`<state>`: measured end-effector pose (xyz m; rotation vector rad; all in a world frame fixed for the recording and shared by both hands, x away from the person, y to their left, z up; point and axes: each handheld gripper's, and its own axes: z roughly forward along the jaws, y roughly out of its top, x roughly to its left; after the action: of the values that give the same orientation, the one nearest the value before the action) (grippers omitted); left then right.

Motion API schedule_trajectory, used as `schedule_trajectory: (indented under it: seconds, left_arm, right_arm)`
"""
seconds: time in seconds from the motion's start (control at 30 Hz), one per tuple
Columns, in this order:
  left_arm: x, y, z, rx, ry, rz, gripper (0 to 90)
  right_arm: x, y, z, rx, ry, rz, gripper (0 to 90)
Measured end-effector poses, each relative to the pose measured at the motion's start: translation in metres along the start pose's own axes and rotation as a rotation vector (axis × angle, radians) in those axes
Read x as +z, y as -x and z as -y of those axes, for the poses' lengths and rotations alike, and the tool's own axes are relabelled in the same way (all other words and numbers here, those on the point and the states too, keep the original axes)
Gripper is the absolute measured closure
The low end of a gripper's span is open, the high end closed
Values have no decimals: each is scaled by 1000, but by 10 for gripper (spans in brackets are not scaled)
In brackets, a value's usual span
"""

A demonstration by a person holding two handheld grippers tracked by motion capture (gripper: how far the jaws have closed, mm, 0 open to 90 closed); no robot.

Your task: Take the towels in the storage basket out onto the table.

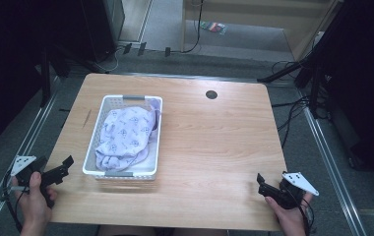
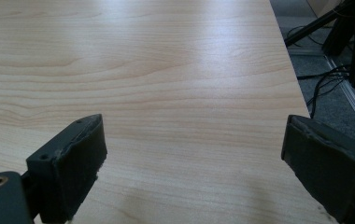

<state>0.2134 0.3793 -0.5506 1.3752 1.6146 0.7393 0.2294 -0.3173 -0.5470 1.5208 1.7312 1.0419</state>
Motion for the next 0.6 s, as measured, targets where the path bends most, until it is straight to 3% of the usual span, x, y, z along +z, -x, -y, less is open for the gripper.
schedule_trajectory:
  seconds: [0.17,0.3,0.37,0.6]
  left_arm:
    - [-7,-3,-6,-21,14,13,11]
    - [-15,-1,-14,-10,44,14,11]
    - [-24,4,-23,-5,71,18,11]
    - [-31,21,-39,26,90,34,11]
  right_arm:
    - [-1,0,0,5,2,1,64]
    - [-1,0,0,2,1,-2,64]
    - [0,0,0,1,1,-3,64]
    - [0,0,0,-2,1,-2,64]
